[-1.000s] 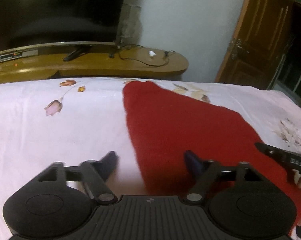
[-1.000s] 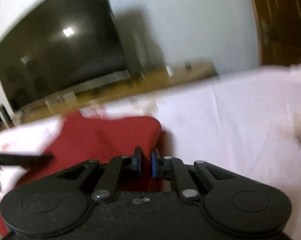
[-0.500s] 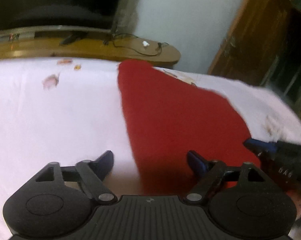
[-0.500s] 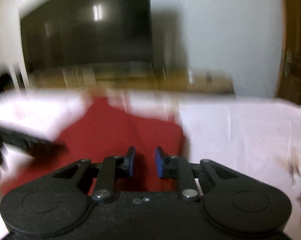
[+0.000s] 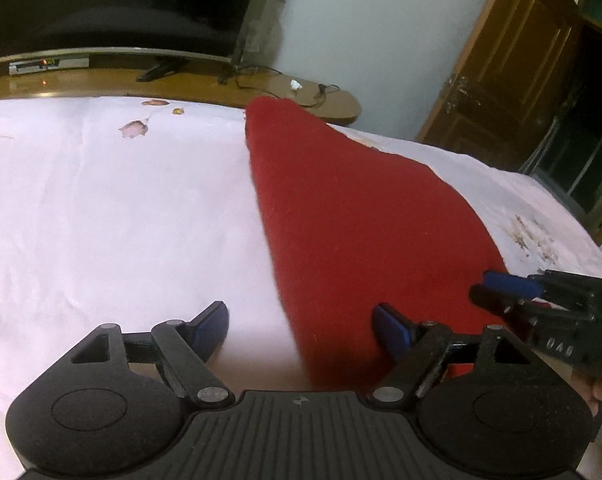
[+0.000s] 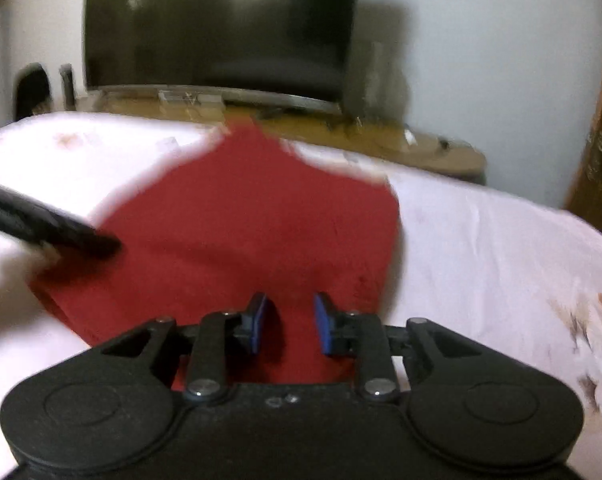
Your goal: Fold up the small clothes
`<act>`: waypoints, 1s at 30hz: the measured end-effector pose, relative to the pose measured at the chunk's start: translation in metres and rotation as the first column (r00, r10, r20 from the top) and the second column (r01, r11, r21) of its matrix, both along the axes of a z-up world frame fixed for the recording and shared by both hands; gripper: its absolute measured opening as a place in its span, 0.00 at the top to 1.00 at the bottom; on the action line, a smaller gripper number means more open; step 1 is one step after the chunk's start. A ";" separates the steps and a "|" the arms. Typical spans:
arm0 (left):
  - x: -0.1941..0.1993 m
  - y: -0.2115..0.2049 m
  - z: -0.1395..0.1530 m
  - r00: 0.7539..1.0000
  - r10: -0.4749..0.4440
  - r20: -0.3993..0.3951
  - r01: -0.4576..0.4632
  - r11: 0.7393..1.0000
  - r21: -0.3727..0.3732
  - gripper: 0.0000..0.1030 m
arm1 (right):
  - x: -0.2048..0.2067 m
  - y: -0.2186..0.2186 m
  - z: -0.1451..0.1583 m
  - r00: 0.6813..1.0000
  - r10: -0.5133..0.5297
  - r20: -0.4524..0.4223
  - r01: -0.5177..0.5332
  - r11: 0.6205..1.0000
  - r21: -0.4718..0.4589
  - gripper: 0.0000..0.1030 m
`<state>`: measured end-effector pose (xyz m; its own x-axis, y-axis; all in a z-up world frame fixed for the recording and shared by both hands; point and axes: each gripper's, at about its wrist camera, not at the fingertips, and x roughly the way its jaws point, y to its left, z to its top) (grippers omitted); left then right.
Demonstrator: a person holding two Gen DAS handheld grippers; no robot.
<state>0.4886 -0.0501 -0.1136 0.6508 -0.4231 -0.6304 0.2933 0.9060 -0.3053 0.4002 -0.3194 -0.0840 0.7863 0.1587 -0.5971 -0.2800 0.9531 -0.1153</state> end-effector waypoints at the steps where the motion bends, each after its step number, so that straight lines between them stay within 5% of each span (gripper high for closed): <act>1: -0.003 0.000 0.001 1.000 -0.001 0.004 0.000 1.000 0.011 0.22 | 0.000 -0.005 0.000 1.000 -0.011 0.003 0.011 0.999 0.040 0.76; 6: -0.013 0.006 0.003 1.000 0.000 0.004 0.000 1.000 0.018 0.22 | -0.015 -0.005 0.018 1.000 -0.014 0.020 0.013 0.997 0.074 0.74; 30: -0.048 0.041 0.012 0.998 -0.045 0.044 0.042 0.997 0.061 0.22 | -0.015 -0.010 0.005 0.998 -0.010 -0.066 0.012 1.000 0.029 0.73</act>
<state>0.4406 -0.0088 -0.1015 0.6612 -0.4141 -0.6256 0.3453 0.9083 -0.2362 0.3847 -0.3295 -0.0790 0.7471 0.1690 -0.6429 -0.2758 0.9588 -0.0686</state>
